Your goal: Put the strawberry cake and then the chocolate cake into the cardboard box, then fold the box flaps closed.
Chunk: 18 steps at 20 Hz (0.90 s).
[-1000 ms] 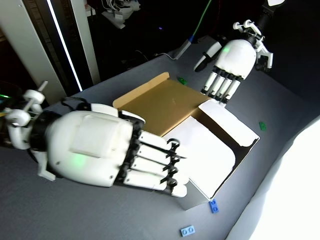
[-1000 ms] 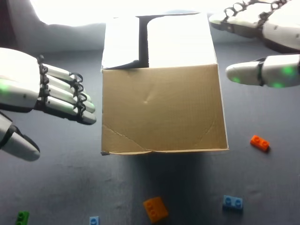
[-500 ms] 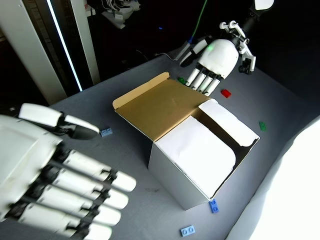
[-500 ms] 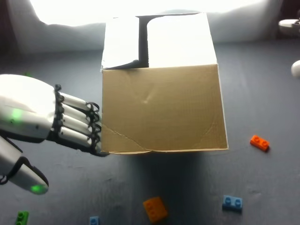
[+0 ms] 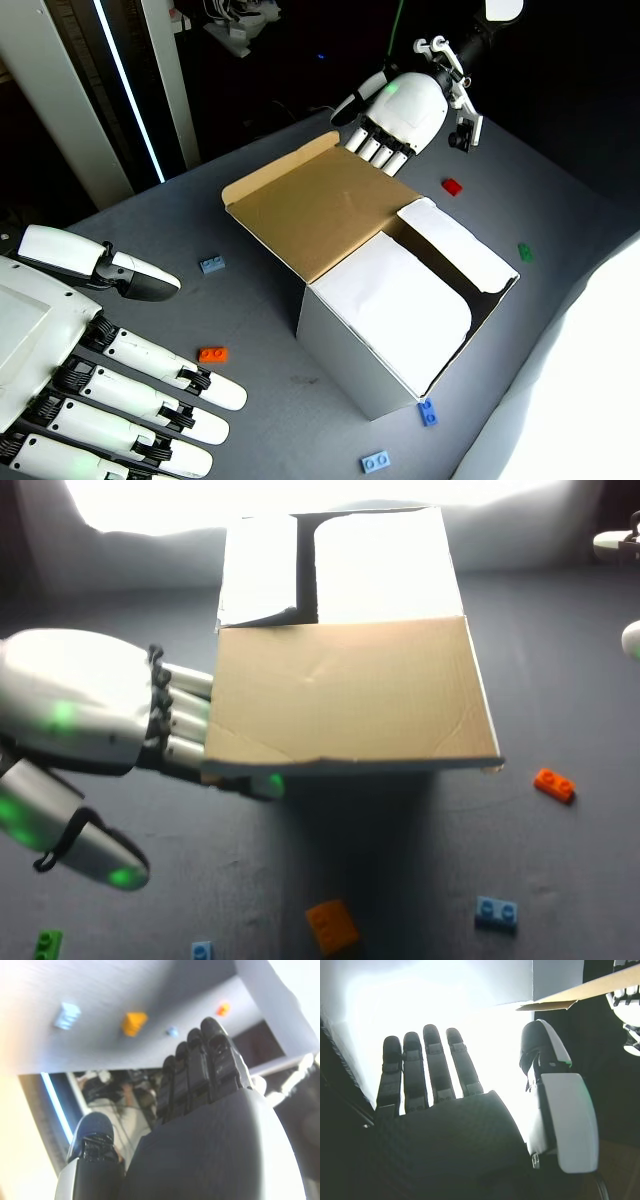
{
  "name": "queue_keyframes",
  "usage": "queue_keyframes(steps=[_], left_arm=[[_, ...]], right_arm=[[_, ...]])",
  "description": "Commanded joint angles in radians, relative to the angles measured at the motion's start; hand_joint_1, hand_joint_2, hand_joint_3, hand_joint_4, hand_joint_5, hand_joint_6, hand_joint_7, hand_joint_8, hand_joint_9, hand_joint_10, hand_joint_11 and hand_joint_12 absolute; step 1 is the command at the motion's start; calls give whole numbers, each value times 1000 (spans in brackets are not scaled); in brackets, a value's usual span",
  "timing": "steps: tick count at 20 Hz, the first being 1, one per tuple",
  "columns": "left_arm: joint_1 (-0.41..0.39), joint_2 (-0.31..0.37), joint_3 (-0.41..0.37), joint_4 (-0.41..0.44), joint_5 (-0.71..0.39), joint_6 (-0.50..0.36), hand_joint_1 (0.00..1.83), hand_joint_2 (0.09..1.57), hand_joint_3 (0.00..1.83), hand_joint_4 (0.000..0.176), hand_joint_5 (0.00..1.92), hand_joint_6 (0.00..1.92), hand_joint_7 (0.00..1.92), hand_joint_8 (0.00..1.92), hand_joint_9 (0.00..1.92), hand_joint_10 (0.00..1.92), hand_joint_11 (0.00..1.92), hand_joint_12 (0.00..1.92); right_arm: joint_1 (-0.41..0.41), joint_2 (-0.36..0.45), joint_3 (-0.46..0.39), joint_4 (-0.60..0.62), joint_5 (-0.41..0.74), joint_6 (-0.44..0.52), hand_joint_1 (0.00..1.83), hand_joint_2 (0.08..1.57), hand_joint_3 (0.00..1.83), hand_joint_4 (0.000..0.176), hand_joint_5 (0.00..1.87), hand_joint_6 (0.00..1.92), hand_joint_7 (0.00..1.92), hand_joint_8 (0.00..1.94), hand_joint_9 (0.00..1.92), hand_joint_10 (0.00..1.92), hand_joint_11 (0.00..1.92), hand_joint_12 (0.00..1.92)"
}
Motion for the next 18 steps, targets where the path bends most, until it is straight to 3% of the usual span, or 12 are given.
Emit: queue_keyframes(steps=[1,11,18], left_arm=[[-18,12,8,-86,-37,-11,0,1241,0,2,146,8,177,4,186,3,0,641],[-194,14,45,-105,-73,-78,0,1241,0,1,148,7,179,6,189,8,0,658],[-276,-43,99,-104,52,-71,0,1246,0,4,142,2,174,2,187,3,0,660]], right_arm=[[6,10,2,8,115,-3,0,1249,0,0,118,1,171,5,145,3,0,385],[-2,8,2,8,127,-10,0,1259,0,0,127,2,203,1,156,3,0,369],[-4,1,2,7,128,-13,0,1256,0,0,137,3,216,2,169,5,0,399]])
